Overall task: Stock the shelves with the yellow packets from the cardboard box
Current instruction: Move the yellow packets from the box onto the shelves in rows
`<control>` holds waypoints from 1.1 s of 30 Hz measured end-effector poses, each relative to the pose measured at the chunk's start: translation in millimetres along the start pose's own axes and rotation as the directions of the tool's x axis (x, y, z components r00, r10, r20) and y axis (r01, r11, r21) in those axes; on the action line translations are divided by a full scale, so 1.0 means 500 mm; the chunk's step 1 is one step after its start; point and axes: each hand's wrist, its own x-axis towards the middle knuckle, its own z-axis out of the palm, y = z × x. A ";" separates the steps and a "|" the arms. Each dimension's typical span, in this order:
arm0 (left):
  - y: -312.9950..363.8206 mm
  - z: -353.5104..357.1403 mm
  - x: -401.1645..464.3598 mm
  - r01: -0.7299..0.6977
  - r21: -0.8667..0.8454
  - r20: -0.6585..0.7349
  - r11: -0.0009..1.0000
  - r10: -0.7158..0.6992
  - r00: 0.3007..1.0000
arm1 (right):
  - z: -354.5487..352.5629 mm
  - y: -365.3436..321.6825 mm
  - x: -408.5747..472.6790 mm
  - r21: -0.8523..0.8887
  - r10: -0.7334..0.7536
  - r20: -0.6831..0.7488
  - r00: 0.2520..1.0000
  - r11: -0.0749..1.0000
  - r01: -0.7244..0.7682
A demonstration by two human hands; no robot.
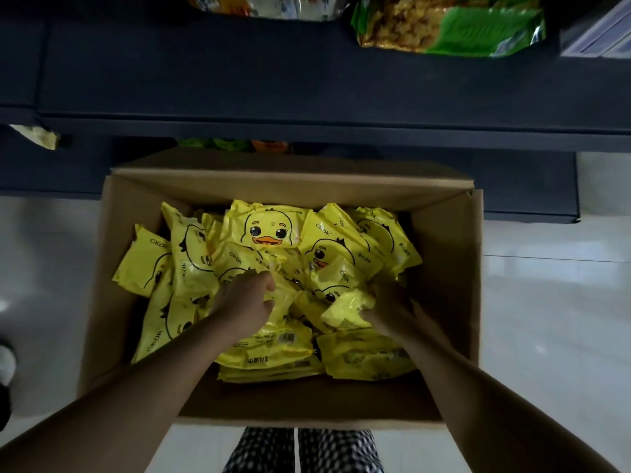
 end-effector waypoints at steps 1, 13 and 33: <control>-0.002 0.000 0.000 -0.001 -0.009 -0.001 1.000 0.001 1.000 | -0.004 0.003 -0.004 -0.006 -0.013 0.037 0.999 1.000 0.014; -0.002 -0.029 0.006 -0.054 -0.041 0.011 0.998 0.054 0.998 | -0.116 -0.045 -0.100 0.206 -0.204 -0.363 0.909 0.934 0.291; -0.013 -0.002 0.036 -0.124 -0.065 0.033 0.990 0.126 0.991 | -0.005 -0.045 -0.045 0.139 -0.026 -0.208 0.978 0.989 0.056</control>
